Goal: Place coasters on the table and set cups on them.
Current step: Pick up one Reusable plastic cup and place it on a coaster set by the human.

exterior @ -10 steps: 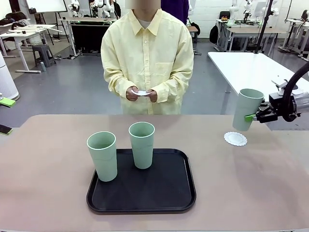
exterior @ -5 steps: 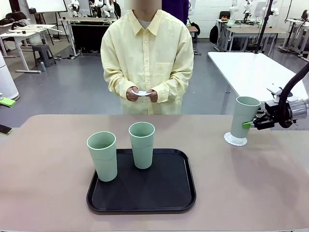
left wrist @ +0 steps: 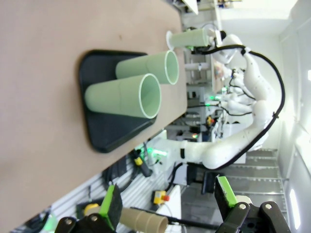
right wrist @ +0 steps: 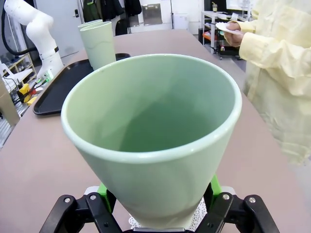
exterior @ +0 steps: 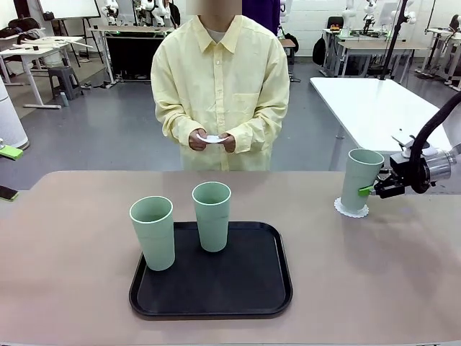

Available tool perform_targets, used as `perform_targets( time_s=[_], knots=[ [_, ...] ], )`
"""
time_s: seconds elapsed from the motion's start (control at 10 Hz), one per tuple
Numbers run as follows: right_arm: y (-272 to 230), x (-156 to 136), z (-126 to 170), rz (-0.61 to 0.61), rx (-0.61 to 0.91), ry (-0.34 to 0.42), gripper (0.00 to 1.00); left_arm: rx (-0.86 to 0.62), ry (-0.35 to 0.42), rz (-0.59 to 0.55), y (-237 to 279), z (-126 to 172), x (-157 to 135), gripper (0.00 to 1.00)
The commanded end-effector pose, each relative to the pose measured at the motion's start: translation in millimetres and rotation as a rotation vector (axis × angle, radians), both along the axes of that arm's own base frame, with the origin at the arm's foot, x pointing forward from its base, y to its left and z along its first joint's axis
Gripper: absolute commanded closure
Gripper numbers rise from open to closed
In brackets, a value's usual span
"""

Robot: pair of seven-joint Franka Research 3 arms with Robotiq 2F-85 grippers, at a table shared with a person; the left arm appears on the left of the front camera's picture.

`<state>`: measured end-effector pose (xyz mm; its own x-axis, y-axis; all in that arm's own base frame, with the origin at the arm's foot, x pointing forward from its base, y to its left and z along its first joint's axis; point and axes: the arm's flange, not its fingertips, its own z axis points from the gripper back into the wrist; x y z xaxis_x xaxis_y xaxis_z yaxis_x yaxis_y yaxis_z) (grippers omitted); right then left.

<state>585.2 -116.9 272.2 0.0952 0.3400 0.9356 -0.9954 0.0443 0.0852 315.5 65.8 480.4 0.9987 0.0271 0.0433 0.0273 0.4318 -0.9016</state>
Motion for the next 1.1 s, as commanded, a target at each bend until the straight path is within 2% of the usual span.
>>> perform_targets(
  time_s=[0.0,0.9,1.0],
  knots=[
    [-5.0,6.1,-3.2,0.03,-0.011,-0.001,0.16,-0.017,-0.017,-0.003,0.6,0.6,0.2,0.0],
    [-5.7,8.3,-10.2,0.04,-0.018,0.024,0.16,-0.017,-0.017,-0.003,0.6,0.6,0.2,0.0],
    [-5.5,8.0,-9.9,0.047,-0.019,0.025,0.0,-0.017,-0.017,-0.003,0.6,0.6,0.2,0.0]
  ],
)
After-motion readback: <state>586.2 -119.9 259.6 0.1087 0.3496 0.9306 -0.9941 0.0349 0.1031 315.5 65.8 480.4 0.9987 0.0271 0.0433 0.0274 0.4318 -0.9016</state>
